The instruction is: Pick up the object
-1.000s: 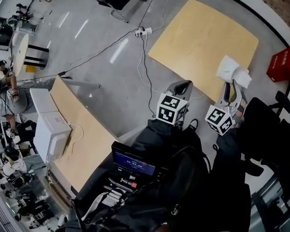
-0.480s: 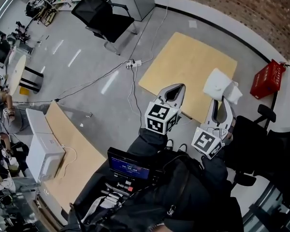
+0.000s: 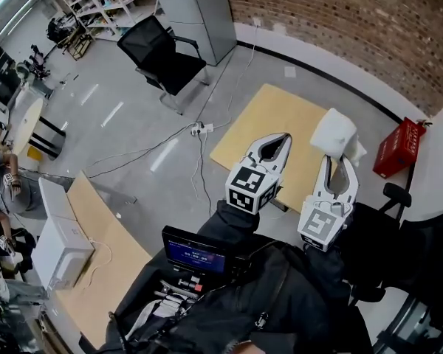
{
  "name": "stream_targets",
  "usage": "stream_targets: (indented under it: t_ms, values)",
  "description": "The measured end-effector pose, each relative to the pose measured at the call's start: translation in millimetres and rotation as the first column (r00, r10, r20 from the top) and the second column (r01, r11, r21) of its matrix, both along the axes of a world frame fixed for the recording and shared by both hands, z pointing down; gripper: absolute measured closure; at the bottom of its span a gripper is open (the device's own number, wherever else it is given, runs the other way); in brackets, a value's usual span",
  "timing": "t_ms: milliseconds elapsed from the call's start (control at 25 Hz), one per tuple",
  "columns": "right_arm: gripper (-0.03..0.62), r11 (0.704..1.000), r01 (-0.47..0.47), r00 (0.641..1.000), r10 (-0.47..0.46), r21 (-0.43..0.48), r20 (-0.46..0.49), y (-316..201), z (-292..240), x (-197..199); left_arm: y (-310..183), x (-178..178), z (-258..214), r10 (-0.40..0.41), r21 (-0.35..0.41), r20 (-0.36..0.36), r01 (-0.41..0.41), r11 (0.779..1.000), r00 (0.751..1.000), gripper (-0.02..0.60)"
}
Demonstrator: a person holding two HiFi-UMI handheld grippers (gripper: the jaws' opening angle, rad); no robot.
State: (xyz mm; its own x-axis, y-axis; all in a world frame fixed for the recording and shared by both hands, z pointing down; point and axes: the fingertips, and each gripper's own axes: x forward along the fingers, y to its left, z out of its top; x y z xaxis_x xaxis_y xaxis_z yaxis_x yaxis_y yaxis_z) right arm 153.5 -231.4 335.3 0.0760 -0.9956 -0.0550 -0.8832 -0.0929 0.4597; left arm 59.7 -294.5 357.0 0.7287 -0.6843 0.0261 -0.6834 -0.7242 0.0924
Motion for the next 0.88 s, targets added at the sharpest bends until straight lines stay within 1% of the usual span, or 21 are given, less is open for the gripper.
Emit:
stream_targets:
  t_ms: [160, 320, 400, 560, 720, 880]
  values:
    - [0.485, 0.999, 0.030, 0.997, -0.031, 0.011, 0.074, -2.6, -11.1, 3.0, -2.3, 4.5, -17.1, -0.003, 0.054, -0.009, 0.004, 0.999, 1.000, 0.584]
    - [0.487, 0.997, 0.067, 0.986, -0.070, 0.029, 0.152, -7.0, -20.2, 5.9, -5.8, 7.5, -33.8, -0.009, 0.108, -0.027, 0.012, 0.994, 1.000, 0.584]
    - [0.490, 0.995, 0.090, 0.974, -0.096, 0.039, 0.203, -7.8, -24.9, 7.9, -7.3, 8.3, -39.3, -0.013, 0.129, -0.033, 0.017, 0.991, 0.999, 0.584]
    - [0.493, 0.989, 0.136, 0.938, -0.147, 0.058, 0.314, -10.1, -36.2, 15.1, -9.1, 13.2, -52.3, -0.004, 0.158, -0.038, 0.010, 0.987, 0.999, 0.584]
    - [0.494, 0.986, 0.148, 0.920, -0.164, 0.072, 0.355, -11.2, -41.7, 23.0, -8.5, 19.2, -58.2, 0.002, 0.177, -0.033, 0.004, 0.984, 0.999, 0.584]
    - [0.496, 0.982, 0.161, 0.900, -0.188, 0.101, 0.392, -9.5, -43.7, 26.0, -7.5, 23.4, -56.7, 0.010, 0.175, -0.029, -0.004, 0.985, 1.000, 0.584]
